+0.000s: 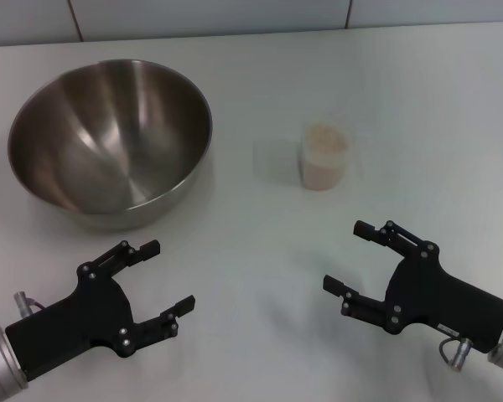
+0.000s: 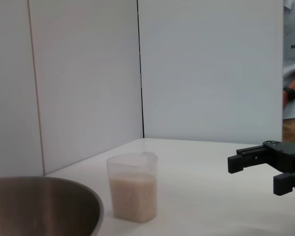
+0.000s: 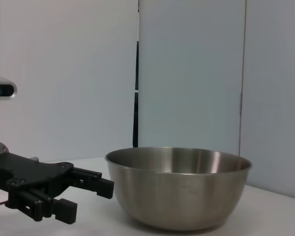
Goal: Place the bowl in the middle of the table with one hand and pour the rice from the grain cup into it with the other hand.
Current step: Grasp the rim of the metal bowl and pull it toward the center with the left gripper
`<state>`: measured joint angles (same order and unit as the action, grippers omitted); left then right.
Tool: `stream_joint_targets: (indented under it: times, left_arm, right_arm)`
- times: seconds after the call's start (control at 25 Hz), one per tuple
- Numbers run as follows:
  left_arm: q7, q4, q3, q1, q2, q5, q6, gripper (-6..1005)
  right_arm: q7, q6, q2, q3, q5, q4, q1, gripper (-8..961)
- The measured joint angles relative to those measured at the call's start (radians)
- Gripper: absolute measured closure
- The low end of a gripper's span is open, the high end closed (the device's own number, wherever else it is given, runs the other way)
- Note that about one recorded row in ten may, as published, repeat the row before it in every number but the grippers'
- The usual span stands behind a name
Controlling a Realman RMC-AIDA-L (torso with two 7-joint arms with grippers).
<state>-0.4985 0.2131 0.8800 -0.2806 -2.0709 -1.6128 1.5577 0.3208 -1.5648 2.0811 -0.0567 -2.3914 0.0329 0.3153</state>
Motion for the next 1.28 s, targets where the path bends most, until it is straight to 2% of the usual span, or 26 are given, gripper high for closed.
stream_joint_targets:
  times: [0.28,0.48,0.52,0.56,0.6,0.64,0.68,0.72,0.76,0.8,0.84,0.96,1.0,1.04,1.08,1.12,1.16,1.28]
  left_arm:
    - [0.0,-0.002,-0.001,0.0,0.0,0.002,0.003,166]
    - [0.009,0.01,-0.018,0.01,0.003,0.008,0.11,174]
    - [0.007,0.017,-0.074,0.018,0.003,0.021,0.15,175]
    - [0.007,0.017,-0.074,0.018,0.003,0.021,0.15,177]
    - [0.002,0.018,-0.118,0.021,0.001,0.026,0.167,178]
    - [-0.034,0.023,-0.208,0.014,0.0,0.046,0.177,180]
    - [-0.147,0.062,-0.272,-0.008,0.004,0.062,0.147,181]
    - [-0.147,0.062,-0.272,-0.008,0.004,0.062,0.147,183]
    - [-0.234,0.111,-0.293,-0.02,0.006,0.063,0.113,184]
    - [-0.462,0.263,-0.299,-0.029,0.005,0.058,0.029,186]
    - [-0.462,0.263,-0.299,-0.029,0.005,0.058,0.029,187]
    - [-0.706,0.473,-0.283,-0.028,0.002,0.055,-0.072,192]
    - [-0.706,0.473,-0.283,-0.028,0.002,0.055,-0.072,193]
    - [-0.851,0.605,-0.254,-0.038,0.006,0.025,-0.134,195]
    - [-0.851,0.605,-0.254,-0.038,0.006,0.025,-0.134,196]
    - [-0.973,0.704,-0.22,-0.054,0.008,-0.043,-0.211,198]
    - [-1.031,0.744,-0.206,-0.062,0.008,-0.087,-0.251,199]
    - [-1.107,0.79,-0.177,-0.08,0.005,-0.16,-0.294,204]
  right_arm:
    - [0.0,0.003,0.001,0.0,0.0,-0.002,0.003,128]
    - [0.0,0.007,0.0,0.0,0.001,-0.002,0.004,127]
    - [0.0,0.008,0.0,0.0,0.001,-0.001,0.005,127]
    - [0.0,0.008,0.0,0.0,0.001,-0.001,0.005,127]
    - [0.0,0.008,0.0,0.0,0.001,-0.001,0.005,127]
    - [0.0,0.008,0.0,0.0,0.001,-0.001,0.005,127]
    - [0.0,0.008,0.0,0.0,0.0,-0.003,0.007,128]
    - [0.0,0.008,0.0,0.0,0.0,-0.003,0.007,128]
    - [0.0,0.008,0.0,0.0,0.0,-0.003,0.007,128]
    - [0.0,0.008,0.0,0.0,0.0,-0.003,0.009,128]
    - [0.0,0.008,0.0,0.0,0.0,-0.003,0.009,128]
    - [0.0,0.008,0.0,0.0,0.0,-0.004,0.011,128]
    - [0.0,0.008,0.0,0.0,0.0,-0.004,0.011,128]
    - [0.0,0.008,0.0,0.0,0.0,-0.004,0.011,128]
    - [0.0,0.008,0.0,0.0,0.0,-0.004,0.011,127]
    - [0.0,0.008,0.001,0.0,0.0,-0.004,0.012,127]
    - [0.0,0.008,0.001,0.0,0.0,-0.004,0.013,127]
    - [0.0,0.009,0.002,0.0,0.0,-0.007,0.014,127]
